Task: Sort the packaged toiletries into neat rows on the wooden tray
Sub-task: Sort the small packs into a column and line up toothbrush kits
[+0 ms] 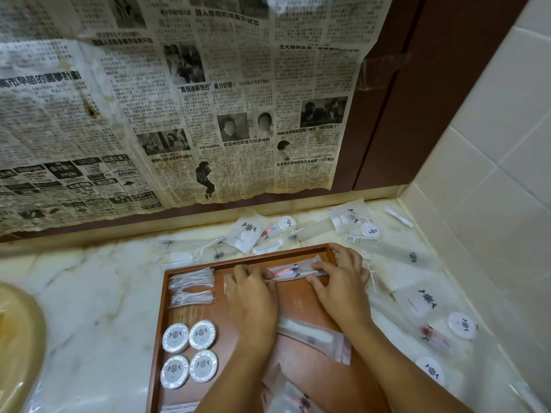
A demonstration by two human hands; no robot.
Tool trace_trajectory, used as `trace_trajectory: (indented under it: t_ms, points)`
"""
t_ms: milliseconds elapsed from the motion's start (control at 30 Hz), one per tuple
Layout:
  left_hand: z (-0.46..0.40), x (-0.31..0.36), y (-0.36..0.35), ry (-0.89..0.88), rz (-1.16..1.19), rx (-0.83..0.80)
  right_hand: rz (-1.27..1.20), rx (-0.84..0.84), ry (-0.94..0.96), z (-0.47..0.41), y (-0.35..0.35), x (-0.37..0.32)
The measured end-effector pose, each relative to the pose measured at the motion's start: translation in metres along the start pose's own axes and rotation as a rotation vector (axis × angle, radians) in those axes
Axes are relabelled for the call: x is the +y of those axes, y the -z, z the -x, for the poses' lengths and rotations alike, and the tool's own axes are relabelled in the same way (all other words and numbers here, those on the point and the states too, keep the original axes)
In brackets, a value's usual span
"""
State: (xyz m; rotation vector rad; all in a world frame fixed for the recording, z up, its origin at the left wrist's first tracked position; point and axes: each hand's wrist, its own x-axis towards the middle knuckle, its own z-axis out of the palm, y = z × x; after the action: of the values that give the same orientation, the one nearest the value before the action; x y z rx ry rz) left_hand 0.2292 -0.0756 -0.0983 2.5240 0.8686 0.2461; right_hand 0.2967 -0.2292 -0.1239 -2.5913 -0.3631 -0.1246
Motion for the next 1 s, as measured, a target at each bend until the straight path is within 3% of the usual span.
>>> trace_trajectory:
  t_ms: [400,1000]
  points:
    - [0.002,0.011,-0.005,0.172,0.181,-0.004,0.005,0.011,0.003,0.0,0.0,0.0]
    - [0.001,0.017,-0.009,0.234,0.265,-0.009,-0.001,0.018,-0.028,-0.001,0.0,0.0]
